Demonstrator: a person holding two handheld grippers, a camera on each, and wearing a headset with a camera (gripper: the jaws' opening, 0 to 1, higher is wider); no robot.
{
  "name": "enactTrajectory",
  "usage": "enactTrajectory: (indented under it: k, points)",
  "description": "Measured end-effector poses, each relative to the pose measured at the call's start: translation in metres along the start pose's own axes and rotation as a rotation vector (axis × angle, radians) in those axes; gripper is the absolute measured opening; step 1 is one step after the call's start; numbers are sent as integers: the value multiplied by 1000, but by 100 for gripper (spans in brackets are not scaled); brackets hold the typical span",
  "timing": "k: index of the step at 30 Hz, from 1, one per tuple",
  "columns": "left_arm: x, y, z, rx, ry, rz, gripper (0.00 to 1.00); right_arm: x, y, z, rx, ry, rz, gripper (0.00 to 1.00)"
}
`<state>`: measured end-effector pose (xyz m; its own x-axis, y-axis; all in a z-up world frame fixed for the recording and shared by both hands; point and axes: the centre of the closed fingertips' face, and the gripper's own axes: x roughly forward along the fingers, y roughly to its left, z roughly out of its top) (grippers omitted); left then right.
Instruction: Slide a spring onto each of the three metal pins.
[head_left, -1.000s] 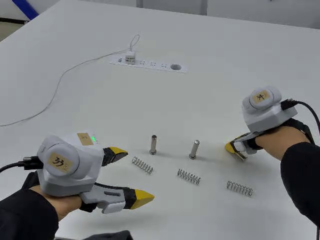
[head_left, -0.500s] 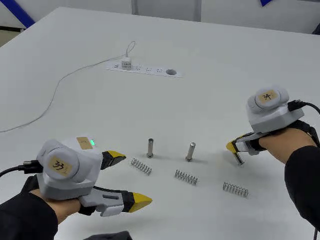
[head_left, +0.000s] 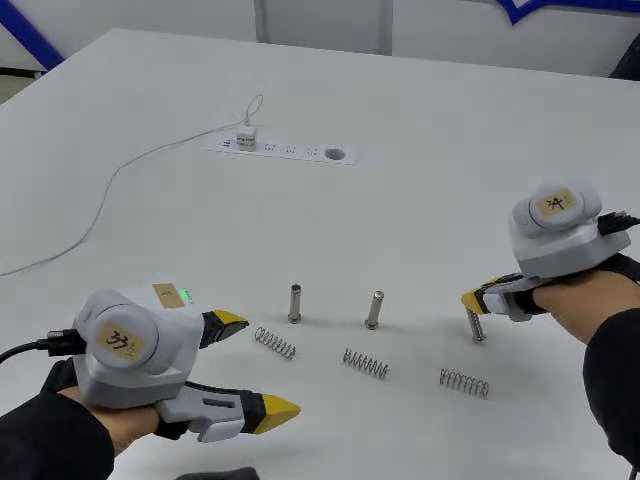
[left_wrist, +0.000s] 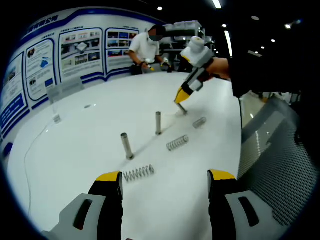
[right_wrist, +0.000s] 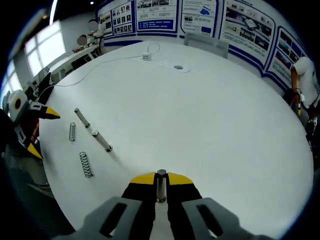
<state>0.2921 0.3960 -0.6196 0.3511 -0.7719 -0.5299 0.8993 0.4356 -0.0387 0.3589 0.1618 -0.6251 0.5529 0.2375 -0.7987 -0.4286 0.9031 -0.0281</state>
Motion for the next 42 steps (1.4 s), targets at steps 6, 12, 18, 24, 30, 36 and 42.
enactTrajectory:
  k: [6,12,18,24,30,36,42]
  points:
    - [1,-1,0,6,3,-3,71,-6,1,1,4,-22,1,8]
    - [1,-1,0,7,3,-3,71,-11,3,-1,17,-40,1,8]
    - [1,-1,-1,10,7,-6,71,-17,5,-5,39,-55,9,8]
    - [1,-2,-1,13,9,-7,71,-17,6,-6,31,-55,12,9]
    - [1,-1,0,12,5,-5,71,-17,8,-6,3,-44,12,9]
    - [0,0,0,8,-3,-3,71,-17,7,-6,0,-45,14,10]
    - [1,-1,1,9,-6,-6,71,-19,8,-2,-8,-54,12,11]
